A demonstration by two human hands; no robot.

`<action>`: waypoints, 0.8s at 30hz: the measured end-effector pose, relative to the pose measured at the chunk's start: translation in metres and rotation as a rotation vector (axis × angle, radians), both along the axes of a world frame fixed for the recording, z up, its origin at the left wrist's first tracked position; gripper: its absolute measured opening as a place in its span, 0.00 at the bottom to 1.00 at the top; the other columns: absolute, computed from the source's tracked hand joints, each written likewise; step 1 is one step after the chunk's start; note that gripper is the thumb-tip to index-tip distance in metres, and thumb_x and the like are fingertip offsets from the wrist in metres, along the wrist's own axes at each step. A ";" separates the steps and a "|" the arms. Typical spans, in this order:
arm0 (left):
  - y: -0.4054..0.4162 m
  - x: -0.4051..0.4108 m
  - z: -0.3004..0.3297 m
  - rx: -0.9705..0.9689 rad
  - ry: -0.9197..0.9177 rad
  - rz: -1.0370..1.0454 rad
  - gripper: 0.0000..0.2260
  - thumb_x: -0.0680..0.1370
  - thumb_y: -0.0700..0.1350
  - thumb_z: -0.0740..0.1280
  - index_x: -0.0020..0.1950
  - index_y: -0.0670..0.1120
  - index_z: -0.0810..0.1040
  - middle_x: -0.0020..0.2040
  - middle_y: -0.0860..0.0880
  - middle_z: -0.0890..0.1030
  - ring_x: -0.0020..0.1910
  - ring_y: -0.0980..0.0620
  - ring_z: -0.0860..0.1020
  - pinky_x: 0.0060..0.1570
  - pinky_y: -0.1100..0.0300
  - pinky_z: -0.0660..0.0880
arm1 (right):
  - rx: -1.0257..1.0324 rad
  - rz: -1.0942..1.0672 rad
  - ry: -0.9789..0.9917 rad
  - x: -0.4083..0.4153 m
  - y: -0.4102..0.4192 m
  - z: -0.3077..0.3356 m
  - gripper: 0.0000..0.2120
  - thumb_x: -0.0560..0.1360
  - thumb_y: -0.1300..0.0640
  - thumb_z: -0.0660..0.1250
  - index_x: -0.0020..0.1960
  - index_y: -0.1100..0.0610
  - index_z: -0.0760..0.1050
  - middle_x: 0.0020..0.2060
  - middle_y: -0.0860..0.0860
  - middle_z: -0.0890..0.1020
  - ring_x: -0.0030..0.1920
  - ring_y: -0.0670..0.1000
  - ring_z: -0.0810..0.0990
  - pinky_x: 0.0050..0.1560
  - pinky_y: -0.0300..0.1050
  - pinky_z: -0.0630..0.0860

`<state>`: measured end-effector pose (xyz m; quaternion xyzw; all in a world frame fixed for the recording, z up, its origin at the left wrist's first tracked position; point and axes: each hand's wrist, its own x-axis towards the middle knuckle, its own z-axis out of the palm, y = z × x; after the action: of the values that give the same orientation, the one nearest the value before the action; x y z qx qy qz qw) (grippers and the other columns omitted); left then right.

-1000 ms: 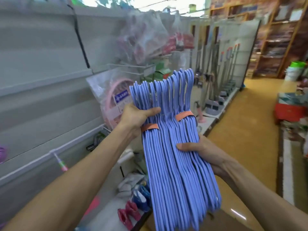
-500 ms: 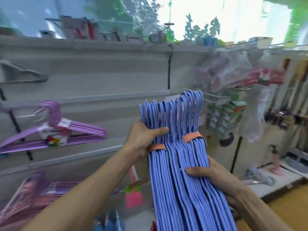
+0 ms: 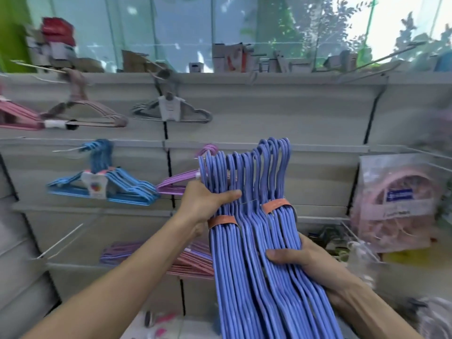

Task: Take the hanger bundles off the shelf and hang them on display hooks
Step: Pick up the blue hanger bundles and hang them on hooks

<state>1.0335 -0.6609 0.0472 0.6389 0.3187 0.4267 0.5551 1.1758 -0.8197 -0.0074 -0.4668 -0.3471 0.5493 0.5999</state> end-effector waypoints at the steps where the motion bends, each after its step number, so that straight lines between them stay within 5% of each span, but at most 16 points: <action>1: 0.005 -0.015 0.000 -0.013 -0.006 0.023 0.12 0.68 0.36 0.79 0.49 0.42 0.84 0.43 0.48 0.87 0.38 0.55 0.85 0.33 0.63 0.79 | 0.003 0.028 0.000 -0.012 0.008 0.000 0.29 0.67 0.70 0.75 0.67 0.63 0.73 0.57 0.65 0.83 0.54 0.68 0.83 0.48 0.60 0.83; 5: 0.023 -0.073 -0.001 -0.009 -0.008 0.113 0.10 0.68 0.36 0.79 0.47 0.41 0.83 0.42 0.47 0.87 0.36 0.55 0.85 0.31 0.65 0.79 | 0.018 0.115 -0.024 -0.058 0.039 0.002 0.23 0.70 0.72 0.70 0.64 0.64 0.74 0.55 0.64 0.84 0.50 0.66 0.85 0.44 0.56 0.83; 9: 0.041 -0.132 -0.003 -0.038 -0.028 0.187 0.12 0.68 0.34 0.78 0.49 0.40 0.83 0.45 0.44 0.87 0.43 0.48 0.86 0.41 0.55 0.82 | 0.025 0.206 -0.034 -0.105 0.070 -0.001 0.26 0.67 0.71 0.73 0.64 0.65 0.74 0.55 0.65 0.83 0.50 0.66 0.85 0.44 0.56 0.83; 14: 0.060 -0.205 -0.001 -0.003 -0.038 0.272 0.12 0.68 0.33 0.78 0.48 0.44 0.83 0.42 0.50 0.86 0.38 0.56 0.85 0.34 0.64 0.80 | 0.041 0.314 -0.024 -0.164 0.112 -0.004 0.29 0.66 0.69 0.74 0.66 0.64 0.73 0.57 0.65 0.83 0.54 0.68 0.83 0.49 0.60 0.82; 19: 0.087 -0.278 -0.004 -0.004 -0.016 0.383 0.13 0.67 0.34 0.79 0.48 0.42 0.84 0.44 0.47 0.87 0.43 0.50 0.86 0.45 0.53 0.82 | 0.060 0.411 -0.017 -0.228 0.154 -0.007 0.27 0.69 0.71 0.73 0.66 0.62 0.73 0.57 0.65 0.83 0.55 0.68 0.83 0.52 0.62 0.82; 24: 0.107 -0.338 -0.006 -0.017 -0.030 0.465 0.10 0.69 0.32 0.77 0.45 0.42 0.82 0.40 0.49 0.85 0.32 0.58 0.84 0.28 0.66 0.77 | 0.045 0.465 -0.001 -0.286 0.193 -0.010 0.21 0.70 0.73 0.71 0.62 0.63 0.76 0.53 0.64 0.84 0.49 0.64 0.85 0.47 0.59 0.84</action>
<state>0.6959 -0.5536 0.0416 0.5370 0.4526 0.5500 0.4519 0.8902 -0.6262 -0.0175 -0.3611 -0.4580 0.6644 0.4674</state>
